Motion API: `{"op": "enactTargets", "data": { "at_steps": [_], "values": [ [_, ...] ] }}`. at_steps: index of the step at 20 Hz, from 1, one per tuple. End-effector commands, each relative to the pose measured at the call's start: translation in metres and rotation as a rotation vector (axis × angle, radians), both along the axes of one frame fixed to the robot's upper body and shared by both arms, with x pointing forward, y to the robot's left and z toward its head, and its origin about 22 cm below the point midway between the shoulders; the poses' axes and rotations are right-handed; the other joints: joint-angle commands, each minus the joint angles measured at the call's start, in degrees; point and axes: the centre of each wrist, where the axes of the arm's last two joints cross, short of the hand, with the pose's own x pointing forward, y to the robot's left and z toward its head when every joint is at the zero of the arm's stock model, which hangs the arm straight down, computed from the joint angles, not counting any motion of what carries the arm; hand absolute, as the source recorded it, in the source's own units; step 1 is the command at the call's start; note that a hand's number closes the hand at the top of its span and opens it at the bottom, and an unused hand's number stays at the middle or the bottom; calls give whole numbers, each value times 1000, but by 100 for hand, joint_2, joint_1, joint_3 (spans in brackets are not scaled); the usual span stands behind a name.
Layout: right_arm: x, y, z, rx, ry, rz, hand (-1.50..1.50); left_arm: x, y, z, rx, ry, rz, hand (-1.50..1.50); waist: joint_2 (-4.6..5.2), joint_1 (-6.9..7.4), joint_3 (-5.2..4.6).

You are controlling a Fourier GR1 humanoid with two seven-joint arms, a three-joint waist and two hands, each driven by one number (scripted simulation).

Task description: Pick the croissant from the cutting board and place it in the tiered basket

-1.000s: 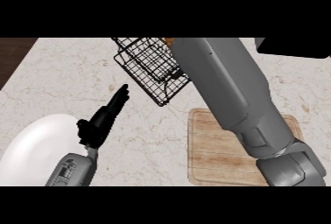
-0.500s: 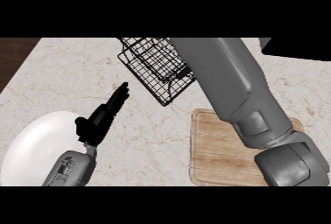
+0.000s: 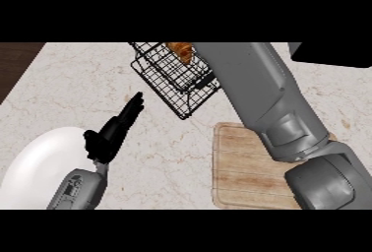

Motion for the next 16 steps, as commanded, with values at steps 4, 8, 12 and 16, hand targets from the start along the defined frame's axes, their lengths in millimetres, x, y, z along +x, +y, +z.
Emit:
{"op": "enactTargets", "data": {
  "at_steps": [4,8,12,16],
  "values": [
    [6,1,-1,-82,-152,-282,-150,-13,15,-12,9,10,69,0,-124,-431,-9],
    [10,-7,1,-113,-253,-408,-150,-15,17,-17,-4,40,118,0,-193,-667,-4],
    [10,-11,1,-72,-369,-448,-150,-31,45,-25,-11,49,151,0,-324,-908,12],
    [7,-16,4,-28,-413,-448,-150,-34,44,-26,-13,69,184,0,-413,-1140,26]
  ]
}}
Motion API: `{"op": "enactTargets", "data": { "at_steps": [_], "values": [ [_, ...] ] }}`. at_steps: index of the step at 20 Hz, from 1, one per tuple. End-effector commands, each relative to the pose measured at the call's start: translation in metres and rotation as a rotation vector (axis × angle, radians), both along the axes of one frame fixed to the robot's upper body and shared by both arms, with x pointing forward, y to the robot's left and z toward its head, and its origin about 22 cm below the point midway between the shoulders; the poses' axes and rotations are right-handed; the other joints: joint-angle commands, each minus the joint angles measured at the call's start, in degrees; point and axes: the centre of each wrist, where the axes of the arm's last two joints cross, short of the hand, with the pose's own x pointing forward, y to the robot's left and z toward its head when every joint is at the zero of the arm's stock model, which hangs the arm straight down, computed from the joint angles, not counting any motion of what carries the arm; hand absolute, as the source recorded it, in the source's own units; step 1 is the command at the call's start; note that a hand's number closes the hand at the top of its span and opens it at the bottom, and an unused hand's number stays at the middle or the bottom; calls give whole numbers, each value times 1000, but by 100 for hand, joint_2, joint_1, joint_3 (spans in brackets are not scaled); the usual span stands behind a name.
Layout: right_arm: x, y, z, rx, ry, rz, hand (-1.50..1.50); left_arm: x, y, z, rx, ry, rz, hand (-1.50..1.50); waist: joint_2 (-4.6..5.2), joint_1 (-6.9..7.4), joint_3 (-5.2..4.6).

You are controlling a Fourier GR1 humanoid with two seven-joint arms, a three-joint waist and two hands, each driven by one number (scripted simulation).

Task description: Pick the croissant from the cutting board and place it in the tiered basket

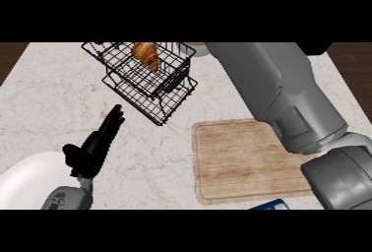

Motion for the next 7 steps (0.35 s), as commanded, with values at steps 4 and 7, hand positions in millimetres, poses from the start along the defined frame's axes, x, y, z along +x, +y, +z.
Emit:
{"op": "enactTargets", "data": {
  "at_steps": [4,7],
  "values": [
    [-5,-10,-4,111,-70,-29,-150,-11,21,-3,8,22,74,0,-183,-444,19],
    [-8,-13,-27,100,-27,-3,-150,-13,17,-8,8,35,115,0,-214,-596,27]
  ]
}}
